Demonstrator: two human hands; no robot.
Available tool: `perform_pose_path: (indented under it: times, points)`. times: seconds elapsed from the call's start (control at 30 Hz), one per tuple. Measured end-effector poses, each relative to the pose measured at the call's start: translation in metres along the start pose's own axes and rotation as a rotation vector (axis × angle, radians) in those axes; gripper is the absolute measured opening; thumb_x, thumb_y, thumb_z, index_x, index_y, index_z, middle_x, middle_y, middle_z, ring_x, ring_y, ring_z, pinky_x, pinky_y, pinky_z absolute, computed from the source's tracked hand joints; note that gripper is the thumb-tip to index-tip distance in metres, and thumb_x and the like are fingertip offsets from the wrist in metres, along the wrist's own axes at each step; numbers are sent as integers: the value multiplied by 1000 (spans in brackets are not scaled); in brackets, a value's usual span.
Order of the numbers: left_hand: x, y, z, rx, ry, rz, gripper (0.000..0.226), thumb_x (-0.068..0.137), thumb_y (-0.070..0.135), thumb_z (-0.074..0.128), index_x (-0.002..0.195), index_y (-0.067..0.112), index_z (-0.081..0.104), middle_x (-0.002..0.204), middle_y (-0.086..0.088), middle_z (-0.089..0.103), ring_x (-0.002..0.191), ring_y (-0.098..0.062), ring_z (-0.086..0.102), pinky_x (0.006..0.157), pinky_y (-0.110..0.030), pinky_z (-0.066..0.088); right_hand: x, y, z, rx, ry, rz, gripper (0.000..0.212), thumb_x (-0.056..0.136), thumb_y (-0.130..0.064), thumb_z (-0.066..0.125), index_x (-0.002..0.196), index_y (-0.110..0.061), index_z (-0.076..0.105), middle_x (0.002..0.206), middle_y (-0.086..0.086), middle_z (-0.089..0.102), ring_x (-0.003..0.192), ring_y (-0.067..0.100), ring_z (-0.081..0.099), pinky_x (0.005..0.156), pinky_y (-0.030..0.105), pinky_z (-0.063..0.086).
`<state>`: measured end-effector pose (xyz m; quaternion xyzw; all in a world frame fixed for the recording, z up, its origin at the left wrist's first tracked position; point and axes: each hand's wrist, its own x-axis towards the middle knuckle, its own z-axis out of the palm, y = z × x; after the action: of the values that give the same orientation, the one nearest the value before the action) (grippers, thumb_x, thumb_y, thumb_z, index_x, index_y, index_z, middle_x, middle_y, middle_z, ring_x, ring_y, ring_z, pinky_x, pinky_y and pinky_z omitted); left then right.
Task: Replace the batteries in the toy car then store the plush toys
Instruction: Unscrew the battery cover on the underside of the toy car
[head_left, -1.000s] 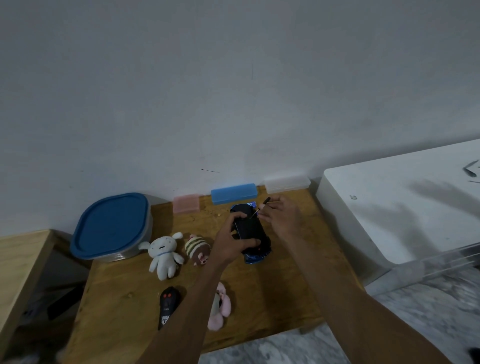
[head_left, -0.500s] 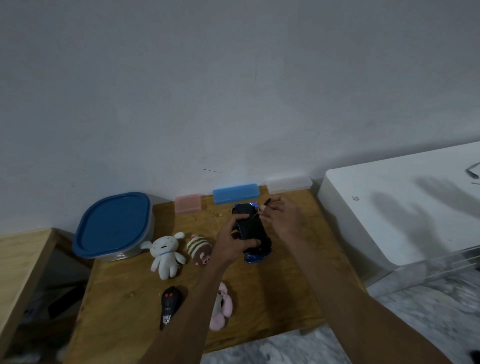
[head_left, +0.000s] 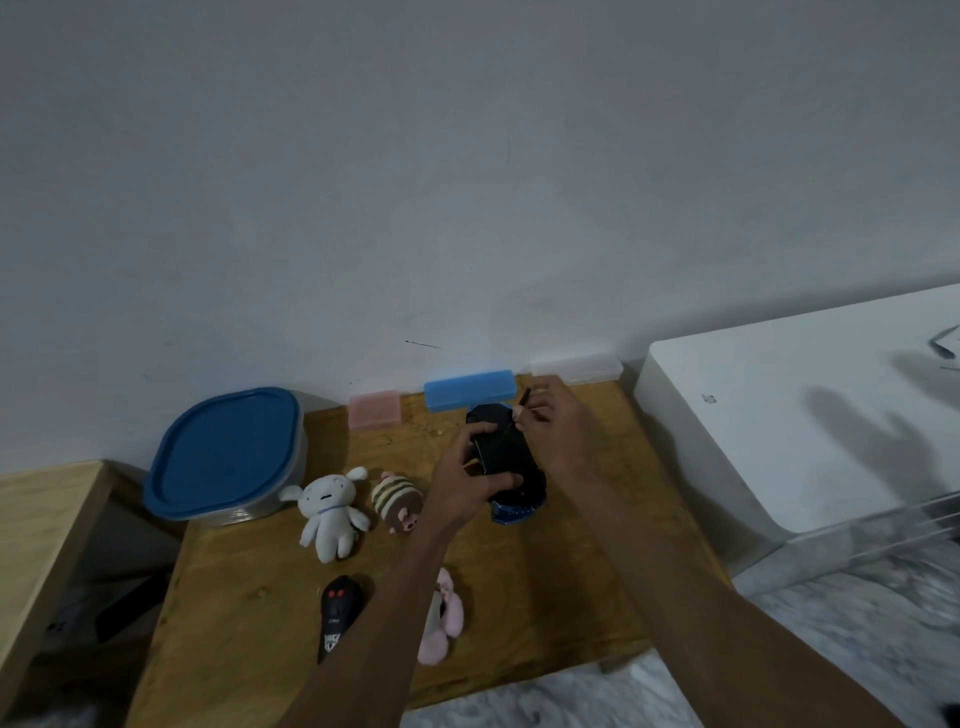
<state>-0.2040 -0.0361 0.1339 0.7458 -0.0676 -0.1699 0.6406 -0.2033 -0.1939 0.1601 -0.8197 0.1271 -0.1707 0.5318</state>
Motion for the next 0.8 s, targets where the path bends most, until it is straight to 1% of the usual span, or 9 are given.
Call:
perform_pose_path:
  times: [0.03, 0.07, 0.2, 0.3, 0.37, 0.47, 0.57, 0.7, 0.8]
  points:
    - [0, 1, 1, 3, 4, 3, 65, 73, 6, 86, 123, 34, 55, 124, 2, 60, 108, -17, 62, 76, -29, 61, -1, -1, 0, -24, 5, -23, 37, 91, -12, 69, 121, -26, 54, 94, -4, 71, 87, 11, 70, 73, 32, 62]
    - [0, 1, 1, 6, 9, 5, 64, 73, 7, 86, 122, 34, 55, 124, 1, 60, 108, -18, 62, 77, -29, 61, -1, -2, -1, -42, 9, -46, 38, 91, -12, 69, 122, -28, 53, 93, -4, 72, 85, 10, 71, 71, 31, 62]
    - [3, 4, 0, 35, 21, 14, 65, 74, 10, 86, 125, 33, 54, 127, -2, 60, 111, -20, 61, 79, -33, 62, 0, -2, 0, -22, 45, -63, 20, 91, -16, 70, 109, -22, 61, 88, -8, 72, 82, 8, 71, 69, 37, 63]
    - [4, 7, 0, 50, 15, 24, 64, 74, 11, 85, 123, 35, 53, 127, -2, 60, 111, -21, 62, 78, -31, 62, 3, -5, 2, 2, 77, -66, 17, 90, -19, 73, 106, -21, 66, 92, -5, 70, 83, 12, 70, 70, 40, 63]
    - [5, 8, 1, 34, 14, 24, 63, 74, 10, 85, 123, 35, 53, 126, -1, 60, 111, -21, 62, 77, -31, 62, 5, -7, 3, 20, 101, -77, 16, 90, -16, 73, 104, -21, 69, 89, -4, 68, 80, 14, 70, 69, 41, 63]
    - [7, 9, 0, 13, 21, 14, 64, 73, 10, 85, 124, 34, 54, 127, -2, 59, 111, -21, 62, 79, -37, 63, 7, -8, 3, 43, 129, -65, 20, 89, -11, 72, 108, -18, 70, 88, -2, 70, 80, 15, 71, 69, 41, 63]
    - [9, 9, 0, 31, 19, 21, 64, 73, 10, 85, 123, 36, 53, 129, -2, 58, 114, -22, 60, 82, -39, 63, 4, -11, 3, 19, 135, -97, 29, 89, -8, 70, 116, -18, 68, 91, -1, 72, 84, 11, 71, 73, 32, 63]
    - [10, 8, 1, 24, 11, 16, 66, 73, 10, 86, 124, 35, 53, 129, -3, 60, 113, -22, 62, 79, -33, 62, 2, -14, 5, -30, 151, -153, 20, 88, -14, 74, 107, -14, 70, 95, 0, 73, 85, 12, 70, 73, 32, 63]
    - [8, 9, 2, 29, 11, 18, 64, 73, 10, 85, 123, 35, 53, 127, -1, 61, 110, -18, 62, 77, -29, 61, 5, -12, 7, -35, 187, -142, 15, 88, -18, 75, 101, -13, 70, 92, -2, 71, 81, 12, 70, 70, 36, 63]
